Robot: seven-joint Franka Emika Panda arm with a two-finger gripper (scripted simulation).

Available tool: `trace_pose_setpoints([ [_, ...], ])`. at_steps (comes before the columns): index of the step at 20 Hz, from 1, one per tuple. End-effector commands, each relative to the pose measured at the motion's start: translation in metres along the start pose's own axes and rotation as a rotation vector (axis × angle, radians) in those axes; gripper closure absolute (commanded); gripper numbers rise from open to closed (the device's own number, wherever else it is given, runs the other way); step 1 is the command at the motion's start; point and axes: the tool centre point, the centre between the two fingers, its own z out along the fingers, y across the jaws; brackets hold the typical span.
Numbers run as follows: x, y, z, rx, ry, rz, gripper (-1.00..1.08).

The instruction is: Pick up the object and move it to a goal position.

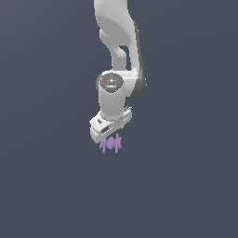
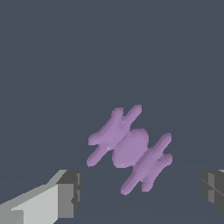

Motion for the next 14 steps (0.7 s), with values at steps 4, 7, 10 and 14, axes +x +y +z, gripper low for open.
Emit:
trace_pose_setpoints([
  [4, -0.002, 0.002, 0.01, 0.001, 0.001, -0.151, -0.92],
  [7, -0.003, 0.003, 0.016, 0.002, 0.003, -0.232, -0.92],
  [10, -0.004, 0.003, 0.021, 0.002, 0.005, -0.313, -0.92],
  [14, -0.005, 0.004, 0.028, 0.003, 0.008, -0.422, -0.92],
])
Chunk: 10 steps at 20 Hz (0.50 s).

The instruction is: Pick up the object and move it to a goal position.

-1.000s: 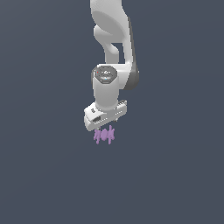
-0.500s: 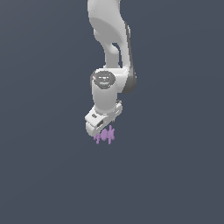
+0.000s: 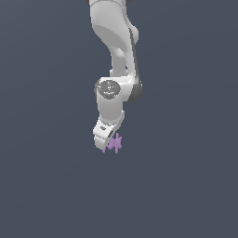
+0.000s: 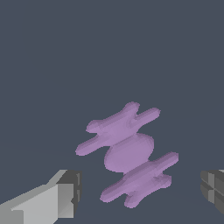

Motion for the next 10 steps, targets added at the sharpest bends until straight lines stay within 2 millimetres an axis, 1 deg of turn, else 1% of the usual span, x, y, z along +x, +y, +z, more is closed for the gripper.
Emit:
trace_pose_setpoints([
  [1, -0.001, 0.0, 0.004, 0.0, 0.002, -0.069, -0.92],
  [10, -0.003, 0.001, 0.018, 0.0, 0.012, -0.29, -0.92],
])
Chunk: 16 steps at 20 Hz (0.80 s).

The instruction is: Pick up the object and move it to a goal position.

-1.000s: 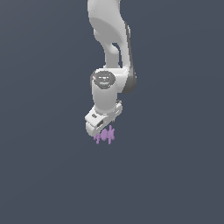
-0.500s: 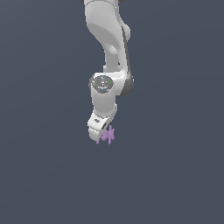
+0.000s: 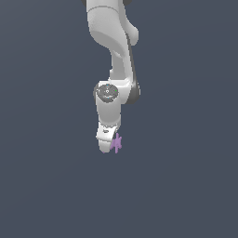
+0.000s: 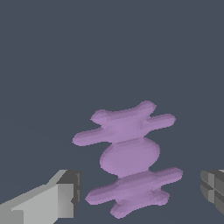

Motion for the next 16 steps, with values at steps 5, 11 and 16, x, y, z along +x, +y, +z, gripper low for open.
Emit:
trace_pose_setpoints([
  [5, -0.0009, -0.0001, 0.0067, -0.001, 0.006, -0.113, -0.92],
  [11, -0.0014, -0.0002, 0.0096, -0.002, 0.009, -0.163, -0.92],
  [16, -0.0015, -0.0003, 0.0102, -0.002, 0.009, -0.164, -0.92],
])
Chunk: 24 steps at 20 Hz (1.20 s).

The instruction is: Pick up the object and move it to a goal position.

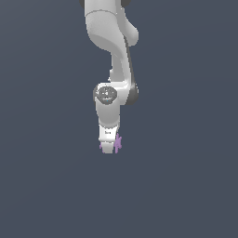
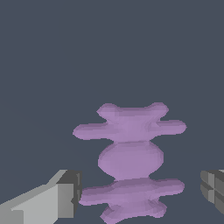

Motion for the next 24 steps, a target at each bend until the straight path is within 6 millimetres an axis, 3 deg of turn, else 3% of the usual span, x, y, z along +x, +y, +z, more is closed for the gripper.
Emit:
trace_pose_setpoints([
  [1, 0.0, 0.0, 0.001, 0.0, 0.0, 0.0, -0.92],
  [11, 0.0, -0.001, 0.043, 0.0, 0.0, -0.005, -0.92],
  [16, 0.0, 0.0, 0.05, 0.0, 0.0, -0.005, -0.92],
  [17, 0.0, 0.0, 0.05, 0.0, 0.0, -0.005, 1.08],
  [24, 0.0, 0.0, 0.05, 0.0, 0.0, -0.005, 1.08],
])
